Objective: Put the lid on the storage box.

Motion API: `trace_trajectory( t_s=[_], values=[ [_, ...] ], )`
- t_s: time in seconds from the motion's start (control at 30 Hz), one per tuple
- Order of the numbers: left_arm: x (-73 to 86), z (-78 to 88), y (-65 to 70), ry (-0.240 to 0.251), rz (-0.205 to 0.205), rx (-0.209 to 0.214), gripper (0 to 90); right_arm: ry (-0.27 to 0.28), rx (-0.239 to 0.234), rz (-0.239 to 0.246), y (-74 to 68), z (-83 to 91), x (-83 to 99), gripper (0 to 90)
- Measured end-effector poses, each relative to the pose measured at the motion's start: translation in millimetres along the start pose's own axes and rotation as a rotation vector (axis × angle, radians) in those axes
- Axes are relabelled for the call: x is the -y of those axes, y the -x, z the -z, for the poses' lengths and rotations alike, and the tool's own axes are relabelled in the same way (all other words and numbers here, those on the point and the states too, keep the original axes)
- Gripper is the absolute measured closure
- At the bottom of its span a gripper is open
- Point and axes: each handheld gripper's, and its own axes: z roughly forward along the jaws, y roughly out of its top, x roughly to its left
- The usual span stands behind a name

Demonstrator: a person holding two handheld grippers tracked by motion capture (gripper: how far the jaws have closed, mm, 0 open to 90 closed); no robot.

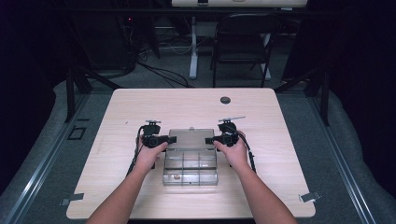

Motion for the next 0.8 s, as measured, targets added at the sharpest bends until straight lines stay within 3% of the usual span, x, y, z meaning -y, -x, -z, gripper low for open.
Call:
trace_trajectory(
  t_s=[0.3,0.8],
  values=[
    [2.5,-2.9,-0.9,-0.012,-0.001,-0.009,50.8,-0.014,-0.003,-0.012,1.3,-2.2,0.4,45.0],
    [3.3,-5.3,-3.1,-0.016,0.013,0.018,45.4,-0.025,-0.05,-0.09,8.4,-5.9,0.2,43.1]
  ],
)
